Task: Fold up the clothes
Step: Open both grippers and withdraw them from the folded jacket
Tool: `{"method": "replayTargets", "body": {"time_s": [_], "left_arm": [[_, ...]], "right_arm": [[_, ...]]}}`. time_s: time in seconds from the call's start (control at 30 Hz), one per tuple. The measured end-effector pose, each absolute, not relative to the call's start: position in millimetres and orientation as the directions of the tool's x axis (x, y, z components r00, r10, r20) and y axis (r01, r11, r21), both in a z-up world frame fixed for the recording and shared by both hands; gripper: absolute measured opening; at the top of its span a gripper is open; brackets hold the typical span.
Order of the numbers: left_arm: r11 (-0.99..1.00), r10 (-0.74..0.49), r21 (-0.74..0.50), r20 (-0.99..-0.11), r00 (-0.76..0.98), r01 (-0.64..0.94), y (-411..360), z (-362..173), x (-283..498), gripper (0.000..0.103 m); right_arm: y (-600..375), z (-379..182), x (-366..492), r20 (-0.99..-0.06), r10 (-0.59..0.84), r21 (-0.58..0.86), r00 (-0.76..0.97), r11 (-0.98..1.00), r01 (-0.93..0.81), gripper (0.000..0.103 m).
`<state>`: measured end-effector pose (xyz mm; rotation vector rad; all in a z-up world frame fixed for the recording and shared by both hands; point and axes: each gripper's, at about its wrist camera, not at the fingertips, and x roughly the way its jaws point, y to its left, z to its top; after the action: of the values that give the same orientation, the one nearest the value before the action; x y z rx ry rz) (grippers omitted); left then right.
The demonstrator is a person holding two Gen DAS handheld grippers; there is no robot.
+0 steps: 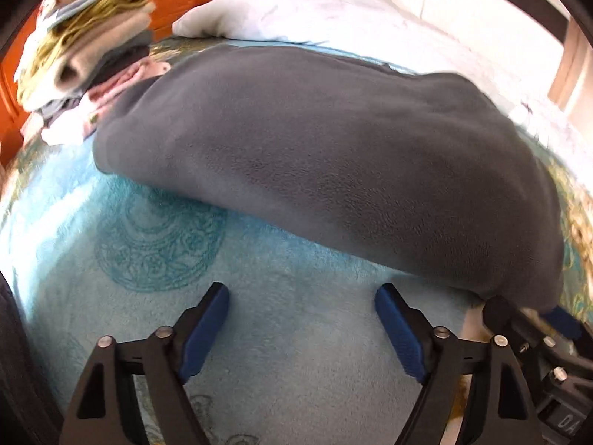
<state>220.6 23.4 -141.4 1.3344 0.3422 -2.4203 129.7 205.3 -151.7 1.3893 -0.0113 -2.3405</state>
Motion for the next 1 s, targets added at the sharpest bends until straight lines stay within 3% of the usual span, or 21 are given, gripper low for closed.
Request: {"method": "replayTargets", "body": {"time_s": [0.13,0.2,0.23,0.43,1.0], "left_arm": [[-0.904,-0.225,-0.019,-0.828,-0.514,0.427,23.3,-142.7,226.0,0.089],[-0.894,-0.260,0.006,-0.821,-0.508,0.447,22.2,-143.7,227.4,0.095],[-0.886,-0.279,0.021,-0.821,-0.498,0.462,20.6,-144.2,228.3,0.103],[-0.881,-0.270,0.004,-0.825,-0.497,0.472,18.5,-161.9,221.6,0.103],[-0.891,-0.260,0.006,-0.827,-0.498,0.455,21.3,-159.8,209.4,0.103]], "right_arm": [[207.0,-151.2,136.5,-0.828,-0.353,0.191,-0.435,-0.908,0.373,0.097],[207.4,-151.2,136.9,-0.829,-0.348,0.177,-0.438,-0.906,0.385,0.097],[206.4,-152.4,136.5,-0.826,-0.350,0.177,-0.443,-0.905,0.386,0.097],[207.4,-156.5,141.6,-0.781,-0.372,0.199,-0.502,-0.910,0.364,0.099],[212.4,-157.6,145.3,-0.774,-0.308,0.169,-0.554,-0.942,0.289,0.101]]}}
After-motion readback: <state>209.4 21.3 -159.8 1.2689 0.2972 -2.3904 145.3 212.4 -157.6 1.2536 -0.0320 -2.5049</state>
